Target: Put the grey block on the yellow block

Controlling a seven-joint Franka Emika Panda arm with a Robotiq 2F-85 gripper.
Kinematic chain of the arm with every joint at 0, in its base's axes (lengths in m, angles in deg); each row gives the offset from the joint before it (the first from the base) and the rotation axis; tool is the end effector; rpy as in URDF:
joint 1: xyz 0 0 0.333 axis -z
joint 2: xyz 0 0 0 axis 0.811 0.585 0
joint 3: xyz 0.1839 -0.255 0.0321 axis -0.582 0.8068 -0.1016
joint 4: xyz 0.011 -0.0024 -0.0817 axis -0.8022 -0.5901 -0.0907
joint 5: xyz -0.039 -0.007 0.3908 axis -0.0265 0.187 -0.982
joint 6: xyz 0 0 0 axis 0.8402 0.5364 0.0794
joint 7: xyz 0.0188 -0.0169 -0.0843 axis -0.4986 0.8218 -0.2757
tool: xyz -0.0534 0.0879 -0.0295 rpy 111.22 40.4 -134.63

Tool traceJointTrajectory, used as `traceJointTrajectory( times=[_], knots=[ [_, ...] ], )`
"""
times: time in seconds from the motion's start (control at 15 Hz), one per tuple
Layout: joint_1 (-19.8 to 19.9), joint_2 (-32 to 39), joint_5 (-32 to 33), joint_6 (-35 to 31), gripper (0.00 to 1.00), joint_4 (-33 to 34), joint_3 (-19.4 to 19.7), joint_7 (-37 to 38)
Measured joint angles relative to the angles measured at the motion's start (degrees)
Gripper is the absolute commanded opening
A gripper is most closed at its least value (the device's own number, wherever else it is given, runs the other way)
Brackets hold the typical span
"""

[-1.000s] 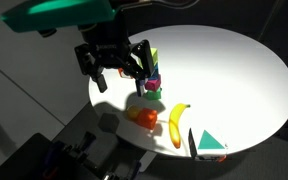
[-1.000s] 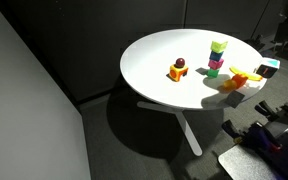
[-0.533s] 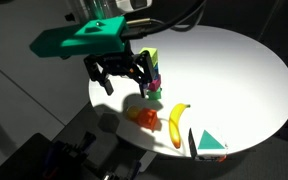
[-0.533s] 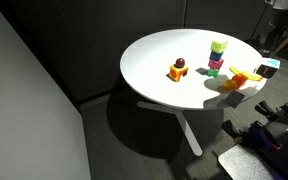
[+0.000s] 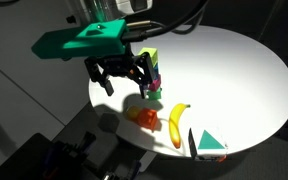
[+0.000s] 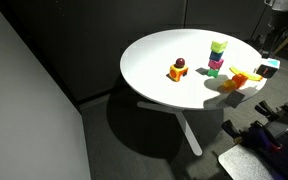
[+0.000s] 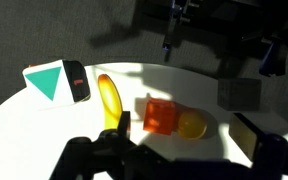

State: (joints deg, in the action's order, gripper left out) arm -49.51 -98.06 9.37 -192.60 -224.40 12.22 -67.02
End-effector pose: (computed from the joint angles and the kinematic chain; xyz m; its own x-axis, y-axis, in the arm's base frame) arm 0.3953 -0.0866 0.3233 0.9654 0.2014 -0.1660 0.2183 -0.9716 0.0909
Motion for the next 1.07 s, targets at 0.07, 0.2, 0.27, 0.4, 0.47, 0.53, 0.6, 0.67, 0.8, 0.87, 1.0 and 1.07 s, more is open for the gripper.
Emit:
traceJointTrajectory(
  times=[0.07, 0.2, 0.27, 0.4, 0.47, 0.53, 0.6, 0.67, 0.8, 0.87, 1.0, 1.07],
  knots=[
    [0.0, 0.02, 0.0, 0.0, 1.0, 0.0, 0.0, 0.0],
    [-0.01, 0.25, 0.0, 0.0, 1.0, -0.08, -0.19, -0.03],
    [-0.03, 0.48, 0.0, 0.0, 1.0, -0.13, -0.44, -0.04],
    [-0.34, 1.11, 0.0, -0.05, 1.0, -0.25, -1.19, -0.04],
    [-0.65, 1.48, 0.0, -0.09, 1.0, -0.32, -1.59, -0.04],
    [-1.01, 1.86, 0.0, -0.13, 1.0, -0.39, -2.01, -0.04],
    [-1.4, 2.27, 0.0, -0.2, 1.0, -0.48, -2.49, -0.04],
    [-1.83, 2.64, 0.0, -0.36, 1.0, -0.59, -2.9, -0.04],
    [-2.47, 3.39, 0.0, -1.57, 1.0, -1.09, -3.7, -0.04],
    [-2.73, 3.81, 0.0, -2.71, 1.0, -1.53, -4.06, -0.04],
    [-3.27, 4.81, 0.0, -5.12, 1.0, -2.48, -4.56, -0.04],
    [-3.49, 5.42, 0.0, -6.36, 1.0, -2.95, -4.74, -0.04]
  ],
)
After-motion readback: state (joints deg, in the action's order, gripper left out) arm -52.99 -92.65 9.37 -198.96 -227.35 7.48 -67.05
